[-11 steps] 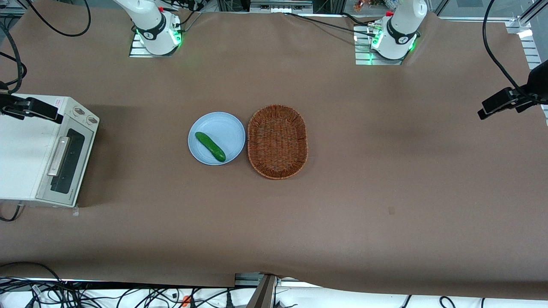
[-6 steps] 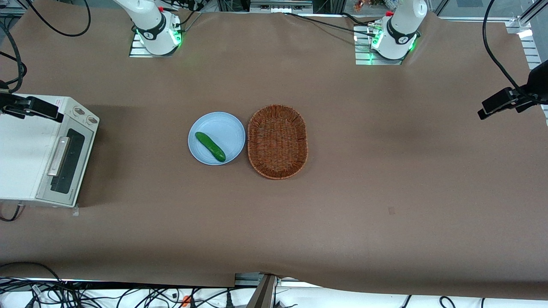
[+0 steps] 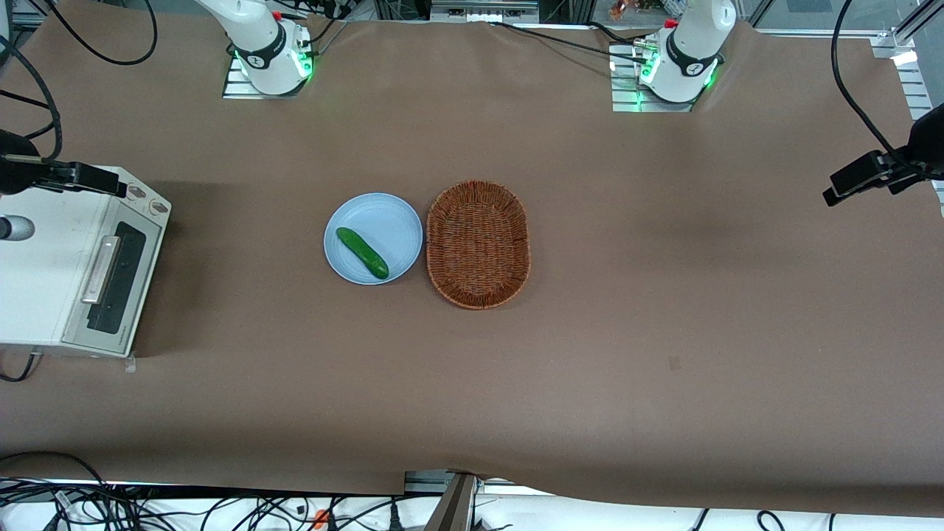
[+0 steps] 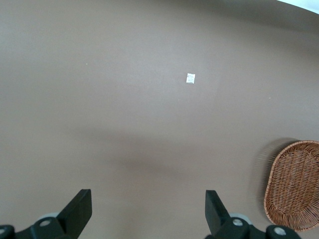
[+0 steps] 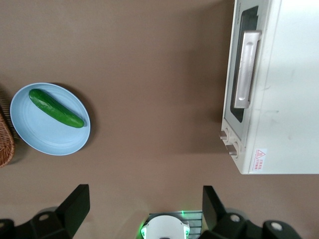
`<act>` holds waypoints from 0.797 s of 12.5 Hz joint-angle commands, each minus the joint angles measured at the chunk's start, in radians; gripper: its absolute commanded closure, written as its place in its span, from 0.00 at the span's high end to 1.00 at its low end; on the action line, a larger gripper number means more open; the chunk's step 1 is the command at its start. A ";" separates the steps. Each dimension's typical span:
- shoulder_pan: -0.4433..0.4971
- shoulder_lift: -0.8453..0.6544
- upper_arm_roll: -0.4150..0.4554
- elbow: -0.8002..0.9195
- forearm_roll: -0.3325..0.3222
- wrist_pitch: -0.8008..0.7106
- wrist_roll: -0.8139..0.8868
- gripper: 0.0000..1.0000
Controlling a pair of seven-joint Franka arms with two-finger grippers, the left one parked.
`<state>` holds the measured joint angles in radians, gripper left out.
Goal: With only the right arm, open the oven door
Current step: 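Move the right gripper toward the toaster oven's door handle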
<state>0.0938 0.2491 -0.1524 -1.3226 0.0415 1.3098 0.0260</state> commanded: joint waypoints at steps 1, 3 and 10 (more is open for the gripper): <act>-0.008 0.013 0.011 -0.024 0.003 -0.011 -0.011 1.00; -0.008 0.042 0.011 -0.036 0.002 -0.006 -0.011 1.00; -0.016 0.142 0.010 -0.082 -0.025 0.086 -0.027 0.88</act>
<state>0.0914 0.3974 -0.1507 -1.3720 0.0327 1.3572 0.0243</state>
